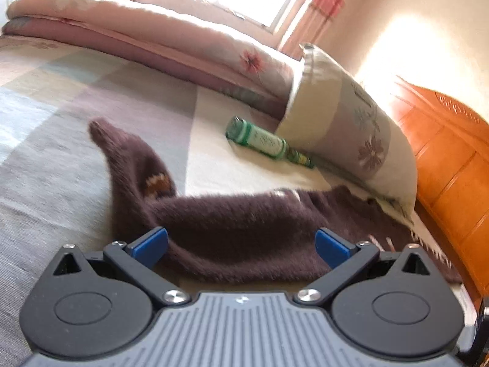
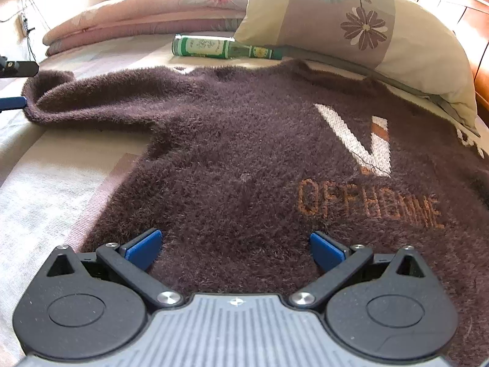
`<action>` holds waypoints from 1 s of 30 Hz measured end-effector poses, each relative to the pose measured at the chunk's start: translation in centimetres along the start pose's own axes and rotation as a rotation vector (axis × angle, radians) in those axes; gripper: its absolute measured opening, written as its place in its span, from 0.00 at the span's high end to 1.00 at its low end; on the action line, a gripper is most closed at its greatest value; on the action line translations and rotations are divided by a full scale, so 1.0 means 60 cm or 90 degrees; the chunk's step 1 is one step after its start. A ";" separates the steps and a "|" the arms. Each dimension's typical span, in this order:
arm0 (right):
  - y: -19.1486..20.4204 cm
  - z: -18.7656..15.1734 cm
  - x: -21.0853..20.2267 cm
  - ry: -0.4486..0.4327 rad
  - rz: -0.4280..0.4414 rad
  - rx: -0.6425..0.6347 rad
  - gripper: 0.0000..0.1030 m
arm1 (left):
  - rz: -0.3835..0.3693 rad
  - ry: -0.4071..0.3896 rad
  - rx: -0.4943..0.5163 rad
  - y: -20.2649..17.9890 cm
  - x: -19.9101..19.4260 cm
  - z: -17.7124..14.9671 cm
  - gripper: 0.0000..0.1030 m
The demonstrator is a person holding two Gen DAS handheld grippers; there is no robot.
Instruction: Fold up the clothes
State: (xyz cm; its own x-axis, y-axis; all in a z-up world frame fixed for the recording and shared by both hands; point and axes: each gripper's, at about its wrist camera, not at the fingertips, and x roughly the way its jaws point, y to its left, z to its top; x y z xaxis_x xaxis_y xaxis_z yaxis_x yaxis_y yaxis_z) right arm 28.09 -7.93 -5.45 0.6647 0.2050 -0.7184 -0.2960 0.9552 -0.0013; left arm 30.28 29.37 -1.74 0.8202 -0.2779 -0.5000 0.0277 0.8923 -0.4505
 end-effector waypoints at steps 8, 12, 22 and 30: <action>-0.003 -0.009 -0.002 -0.022 0.009 -0.003 0.00 | 0.045 -0.064 -0.049 0.024 -0.012 0.006 0.01; -0.003 -0.013 -0.004 -0.034 0.010 -0.003 0.00 | 0.039 -0.049 -0.089 0.039 -0.002 0.006 0.01; -0.007 -0.019 -0.005 -0.045 0.020 -0.009 0.00 | 0.059 -0.045 -0.004 -0.007 0.019 0.093 0.01; -0.011 -0.020 -0.005 -0.054 0.032 -0.010 0.00 | 0.144 0.148 -0.030 0.051 0.150 0.102 0.01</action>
State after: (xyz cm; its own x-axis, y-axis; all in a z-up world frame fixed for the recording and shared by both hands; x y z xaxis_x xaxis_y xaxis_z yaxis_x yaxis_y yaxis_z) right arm 27.25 -8.90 -6.09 0.7042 0.2706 -0.6564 -0.3404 0.9400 0.0224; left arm 41.28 31.81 -3.10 0.6502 -0.1523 -0.7443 -0.1720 0.9248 -0.3395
